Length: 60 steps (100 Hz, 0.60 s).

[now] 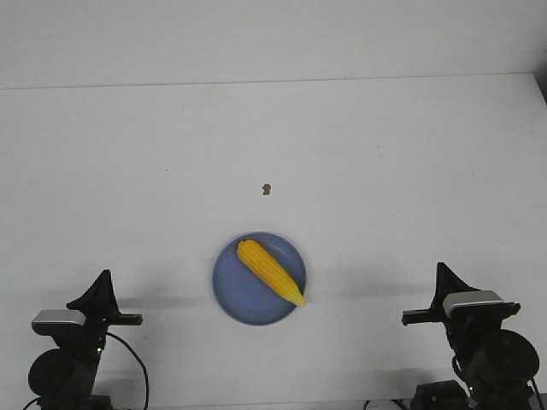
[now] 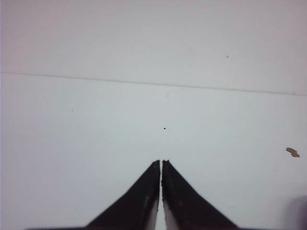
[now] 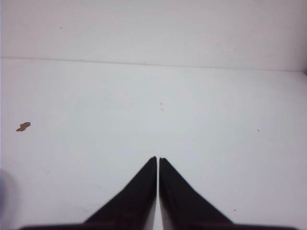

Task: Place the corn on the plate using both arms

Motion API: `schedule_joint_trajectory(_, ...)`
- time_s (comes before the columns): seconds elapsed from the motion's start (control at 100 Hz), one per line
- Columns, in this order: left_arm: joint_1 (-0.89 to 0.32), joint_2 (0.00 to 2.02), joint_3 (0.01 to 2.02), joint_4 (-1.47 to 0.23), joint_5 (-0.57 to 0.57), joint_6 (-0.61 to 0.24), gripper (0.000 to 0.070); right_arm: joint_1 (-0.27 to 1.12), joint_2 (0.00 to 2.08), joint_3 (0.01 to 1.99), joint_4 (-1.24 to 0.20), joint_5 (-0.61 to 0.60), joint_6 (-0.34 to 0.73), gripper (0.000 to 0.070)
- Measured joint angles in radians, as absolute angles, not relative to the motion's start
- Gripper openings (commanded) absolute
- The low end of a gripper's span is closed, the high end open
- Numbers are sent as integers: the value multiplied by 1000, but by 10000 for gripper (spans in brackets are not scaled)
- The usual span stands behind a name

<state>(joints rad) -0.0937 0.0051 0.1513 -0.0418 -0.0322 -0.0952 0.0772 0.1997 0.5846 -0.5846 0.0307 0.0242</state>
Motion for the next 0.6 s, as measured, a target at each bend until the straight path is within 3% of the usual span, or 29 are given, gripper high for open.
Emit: schedule_joint_trajectory(0.6,-94,5,34,150,-31,-96,15,77,200,585,-584,31,24,10)
